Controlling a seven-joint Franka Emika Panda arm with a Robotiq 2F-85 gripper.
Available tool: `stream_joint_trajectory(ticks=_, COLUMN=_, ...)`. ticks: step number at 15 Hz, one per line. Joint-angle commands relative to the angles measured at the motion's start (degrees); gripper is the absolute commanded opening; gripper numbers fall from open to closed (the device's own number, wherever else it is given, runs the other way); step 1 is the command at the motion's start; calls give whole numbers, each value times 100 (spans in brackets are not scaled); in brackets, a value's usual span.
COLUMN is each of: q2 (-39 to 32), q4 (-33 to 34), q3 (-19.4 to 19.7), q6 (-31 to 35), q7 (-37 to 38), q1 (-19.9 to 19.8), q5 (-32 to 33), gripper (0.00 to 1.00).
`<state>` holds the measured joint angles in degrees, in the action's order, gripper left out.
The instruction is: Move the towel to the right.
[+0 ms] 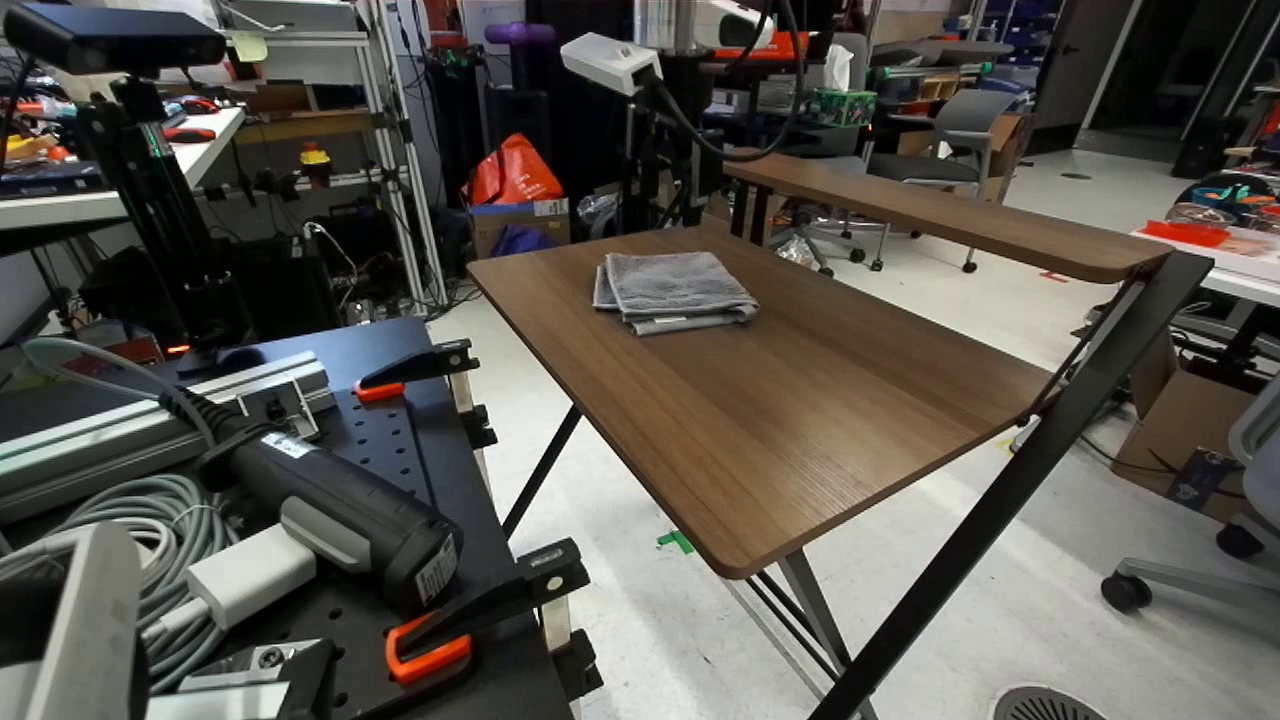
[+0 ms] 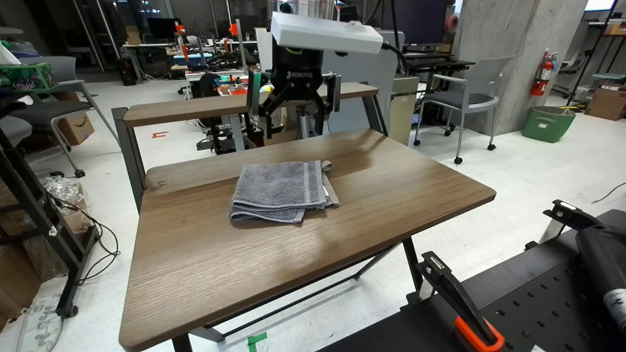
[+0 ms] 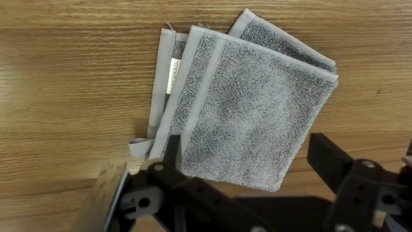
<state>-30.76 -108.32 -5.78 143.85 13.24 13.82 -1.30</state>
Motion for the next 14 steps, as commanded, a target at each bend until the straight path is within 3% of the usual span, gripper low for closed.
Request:
stream_joint_trajectory(ticks=1, q2=3, q4=21, q3=9, q6=-18, q7=-6, q1=8, q5=-8, gripper=100)
stream_joint_trajectory(ticks=6, q2=-207, q4=121, q3=214, q6=-6, q7=264, q1=197, q5=222, gripper=100)
stream_joint_trajectory(ticks=14, q2=-1188, q4=813, q3=328, q6=-96, q7=490, q1=581, q5=419, gripper=100)
